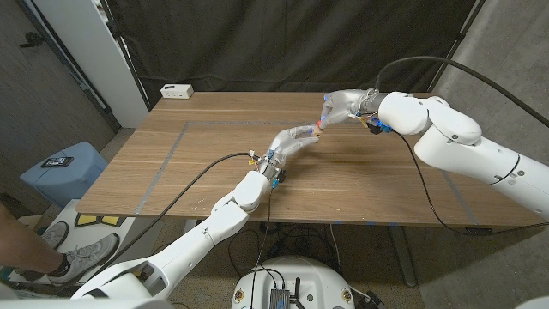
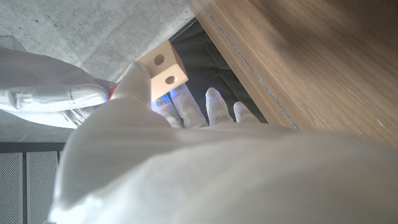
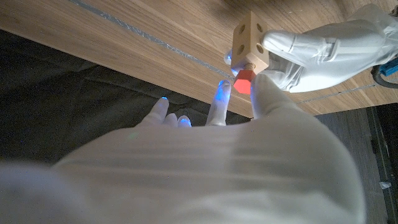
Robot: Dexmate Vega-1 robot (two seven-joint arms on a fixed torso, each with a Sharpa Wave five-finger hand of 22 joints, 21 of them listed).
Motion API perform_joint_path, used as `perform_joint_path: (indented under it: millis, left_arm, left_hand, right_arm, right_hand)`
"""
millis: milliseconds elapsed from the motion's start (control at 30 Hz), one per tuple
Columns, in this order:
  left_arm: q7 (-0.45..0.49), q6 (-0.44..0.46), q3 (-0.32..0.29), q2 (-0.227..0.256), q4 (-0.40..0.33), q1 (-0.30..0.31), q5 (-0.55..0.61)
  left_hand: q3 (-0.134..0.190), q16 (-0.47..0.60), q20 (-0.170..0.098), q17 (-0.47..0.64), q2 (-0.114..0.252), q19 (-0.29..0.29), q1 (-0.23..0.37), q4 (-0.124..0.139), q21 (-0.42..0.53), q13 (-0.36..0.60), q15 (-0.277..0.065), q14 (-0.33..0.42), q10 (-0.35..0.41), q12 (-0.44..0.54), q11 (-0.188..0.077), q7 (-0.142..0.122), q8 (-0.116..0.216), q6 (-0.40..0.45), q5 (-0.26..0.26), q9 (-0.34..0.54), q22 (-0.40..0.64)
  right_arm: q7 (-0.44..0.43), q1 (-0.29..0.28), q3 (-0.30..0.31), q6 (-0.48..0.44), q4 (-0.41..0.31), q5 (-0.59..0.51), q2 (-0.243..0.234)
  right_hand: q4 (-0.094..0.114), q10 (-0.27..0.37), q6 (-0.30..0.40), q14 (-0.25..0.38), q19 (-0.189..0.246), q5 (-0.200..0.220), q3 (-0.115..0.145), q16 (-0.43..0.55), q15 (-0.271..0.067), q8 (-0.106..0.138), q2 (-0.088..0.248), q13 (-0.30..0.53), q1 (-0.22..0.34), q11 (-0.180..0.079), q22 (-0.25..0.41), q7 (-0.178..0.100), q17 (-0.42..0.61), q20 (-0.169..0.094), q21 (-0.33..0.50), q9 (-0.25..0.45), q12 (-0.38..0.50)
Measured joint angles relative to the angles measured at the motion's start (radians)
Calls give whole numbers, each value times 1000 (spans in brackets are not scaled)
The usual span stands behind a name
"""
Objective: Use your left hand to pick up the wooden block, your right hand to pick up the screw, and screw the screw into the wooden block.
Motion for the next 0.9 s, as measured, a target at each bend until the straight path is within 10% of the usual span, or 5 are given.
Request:
perform_joint_path:
  millis: [900]
  left_arm:
    - [-3, 3, -1, 5, -11, 6, -1]
  left_hand:
    - [0, 0, 0, 0, 5, 0, 5, 0, 0, 0, 0, 0, -3, 0, 3, 0, 0, 0, 0, 1, 0]
  right_arm:
    - [-10, -11, -8, -30, -11, -25, 8]
  right_hand:
    - [-4, 36, 35, 27, 27, -4, 4, 0, -9, 46, 5, 0, 5, 0, 0, -8, 3, 2, 0, 27, 4]
